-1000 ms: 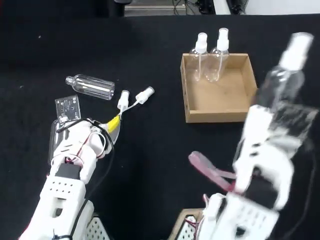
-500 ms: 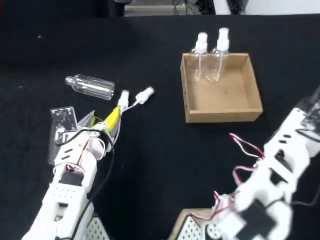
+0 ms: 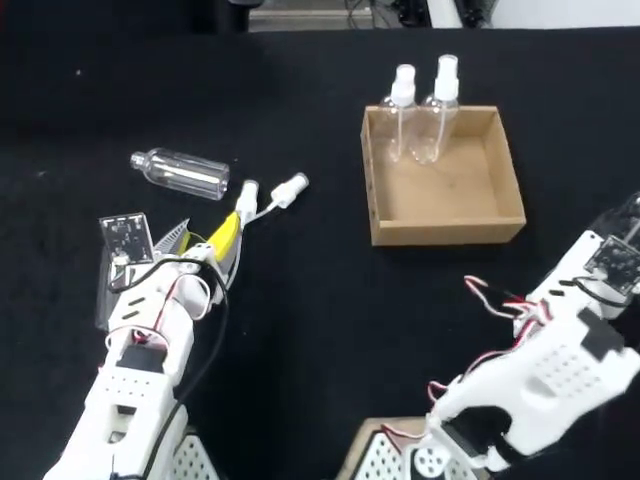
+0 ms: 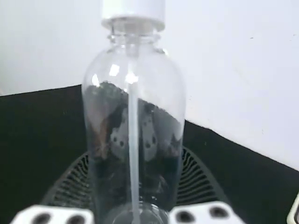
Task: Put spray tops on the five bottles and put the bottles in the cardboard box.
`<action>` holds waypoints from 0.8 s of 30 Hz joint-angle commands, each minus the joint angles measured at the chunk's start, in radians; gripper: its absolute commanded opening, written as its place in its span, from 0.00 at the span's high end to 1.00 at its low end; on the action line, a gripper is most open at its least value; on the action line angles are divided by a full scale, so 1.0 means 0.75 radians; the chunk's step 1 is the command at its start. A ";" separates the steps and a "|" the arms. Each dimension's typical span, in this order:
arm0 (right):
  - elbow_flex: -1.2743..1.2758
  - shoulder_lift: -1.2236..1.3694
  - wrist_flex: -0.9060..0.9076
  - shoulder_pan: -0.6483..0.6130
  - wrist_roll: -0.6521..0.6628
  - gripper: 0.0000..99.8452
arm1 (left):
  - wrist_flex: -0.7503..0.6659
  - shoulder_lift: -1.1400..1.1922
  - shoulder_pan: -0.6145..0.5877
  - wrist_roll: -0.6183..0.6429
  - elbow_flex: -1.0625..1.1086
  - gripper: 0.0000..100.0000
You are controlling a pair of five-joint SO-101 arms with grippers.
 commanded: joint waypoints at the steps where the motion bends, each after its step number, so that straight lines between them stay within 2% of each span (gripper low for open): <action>1: -0.197 0.146 -0.131 0.025 0.010 0.99 | -0.027 -0.023 -0.001 0.008 0.032 0.75; 7: -0.384 0.396 -0.241 0.039 0.010 0.99 | -0.027 -0.023 -0.001 0.008 0.032 0.75; 13: -0.547 0.582 -0.254 0.043 0.010 0.99 | -0.027 -0.023 -0.001 0.008 0.032 0.75; 24: -0.609 0.762 -0.256 0.041 0.010 0.99 | -0.027 -0.023 -0.001 0.008 0.032 0.75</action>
